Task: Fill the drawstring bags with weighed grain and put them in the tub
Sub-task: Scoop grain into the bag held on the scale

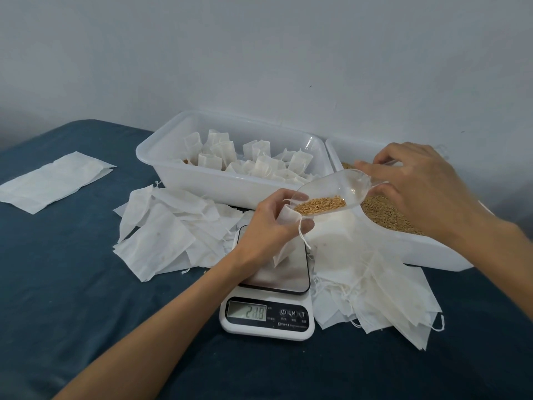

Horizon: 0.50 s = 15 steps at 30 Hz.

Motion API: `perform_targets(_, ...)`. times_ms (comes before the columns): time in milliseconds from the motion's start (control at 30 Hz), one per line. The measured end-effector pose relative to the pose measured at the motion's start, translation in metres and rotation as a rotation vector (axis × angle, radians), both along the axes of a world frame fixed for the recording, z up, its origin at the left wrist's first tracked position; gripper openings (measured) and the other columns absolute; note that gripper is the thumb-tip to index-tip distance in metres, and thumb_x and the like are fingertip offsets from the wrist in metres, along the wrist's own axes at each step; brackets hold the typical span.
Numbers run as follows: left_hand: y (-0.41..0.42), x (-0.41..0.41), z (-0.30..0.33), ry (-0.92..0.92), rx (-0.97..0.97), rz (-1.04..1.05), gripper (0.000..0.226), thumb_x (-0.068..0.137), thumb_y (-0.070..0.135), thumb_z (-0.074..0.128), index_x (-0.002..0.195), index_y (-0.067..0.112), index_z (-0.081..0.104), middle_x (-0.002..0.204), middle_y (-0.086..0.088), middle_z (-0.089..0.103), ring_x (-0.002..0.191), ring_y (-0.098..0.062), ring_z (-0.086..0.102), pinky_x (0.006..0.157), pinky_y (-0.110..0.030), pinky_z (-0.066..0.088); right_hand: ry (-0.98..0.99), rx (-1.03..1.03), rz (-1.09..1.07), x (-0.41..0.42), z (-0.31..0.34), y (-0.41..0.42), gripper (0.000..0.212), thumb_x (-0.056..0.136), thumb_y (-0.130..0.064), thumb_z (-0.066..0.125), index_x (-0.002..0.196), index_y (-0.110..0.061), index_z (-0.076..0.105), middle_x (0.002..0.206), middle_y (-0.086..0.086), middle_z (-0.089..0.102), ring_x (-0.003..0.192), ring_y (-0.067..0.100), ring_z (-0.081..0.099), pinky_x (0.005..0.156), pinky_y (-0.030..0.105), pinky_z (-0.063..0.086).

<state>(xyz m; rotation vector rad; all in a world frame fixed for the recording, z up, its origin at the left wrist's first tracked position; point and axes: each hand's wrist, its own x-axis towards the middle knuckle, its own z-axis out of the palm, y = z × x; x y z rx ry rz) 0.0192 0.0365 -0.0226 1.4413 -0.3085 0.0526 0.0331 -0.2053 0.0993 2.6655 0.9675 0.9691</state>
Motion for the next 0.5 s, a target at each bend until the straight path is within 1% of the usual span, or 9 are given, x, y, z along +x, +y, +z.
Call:
perform_targets(67,0.000,0.000,0.000,0.004,-0.003,-0.002,0.038,0.088,0.002,0.081,0.119,0.020,0.069,0.101,0.017,0.073,0.086,0.000,0.070,0.077,-0.015,0.052,0.032,0.025,-0.009,0.000,-0.003,-0.001,0.047,0.073,-0.002,0.086,0.118,-0.008,0.074,0.093,0.013,0.066,0.083,0.037,0.063,0.083,0.049,0.048)
perform_targets(100,0.000,0.000,0.001,0.008,-0.006,-0.004,0.038,0.088,0.003,0.080,0.119,0.021,0.069,0.103,0.015,0.073,0.086,-0.002,0.070,0.077,-0.016,0.052,0.057,0.043,-0.015,0.000,-0.005,-0.001,0.045,0.075,-0.003,0.085,0.118,-0.010,0.075,0.093,0.011,0.066,0.084,0.035,0.062,0.082,0.047,0.047)
perform_targets(200,0.000,-0.001,0.001,0.017,-0.010,-0.008,0.038,0.089,0.004,0.080,0.119,0.022,0.068,0.108,0.000,0.073,0.084,-0.007,0.068,0.077,-0.020,0.052,0.183,0.119,-0.055,-0.001,-0.012,-0.005,0.037,0.084,-0.007,0.079,0.119,-0.017,0.074,0.097,0.001,0.063,0.088,0.025,0.059,0.080,0.044,0.049)
perform_targets(267,0.000,0.000,0.001,0.022,-0.001,-0.004,0.037,0.089,0.004,0.080,0.119,0.023,0.068,0.099,0.003,0.074,0.081,-0.006,0.068,0.075,-0.019,0.052,0.263,0.180,-0.069,0.000,-0.019,-0.008,0.033,0.087,-0.013,0.077,0.119,-0.017,0.074,0.101,-0.002,0.063,0.090,0.022,0.060,0.079,0.044,0.052)
perform_targets(333,0.000,-0.001,0.002,0.033,0.005,-0.001,0.038,0.089,0.004,0.080,0.120,0.022,0.068,0.092,0.007,0.075,0.079,-0.006,0.068,0.073,-0.018,0.052,0.350,0.256,-0.081,0.003,-0.026,-0.010,0.034,0.086,-0.017,0.078,0.119,-0.017,0.073,0.104,-0.002,0.064,0.092,0.023,0.062,0.082,0.046,0.052)
perform_targets(433,0.000,-0.001,0.003,0.043,0.002,0.008,0.037,0.088,0.005,0.081,0.118,0.021,0.068,0.095,0.002,0.074,0.082,-0.009,0.069,0.075,-0.022,0.053,0.430,0.329,-0.098,0.009,-0.033,-0.015,0.033,0.084,-0.021,0.080,0.116,-0.018,0.074,0.103,-0.003,0.066,0.094,0.023,0.062,0.085,0.046,0.052)
perform_targets(500,0.001,-0.001,0.003,0.044,0.005,0.011,0.037,0.084,0.011,0.083,0.117,0.022,0.069,0.096,0.003,0.073,0.083,-0.009,0.068,0.077,-0.025,0.053,0.445,0.402,-0.122,0.014,-0.034,-0.022,0.028,0.083,-0.023,0.081,0.109,-0.020,0.074,0.102,-0.005,0.068,0.095,0.019,0.062,0.087,0.041,0.050)
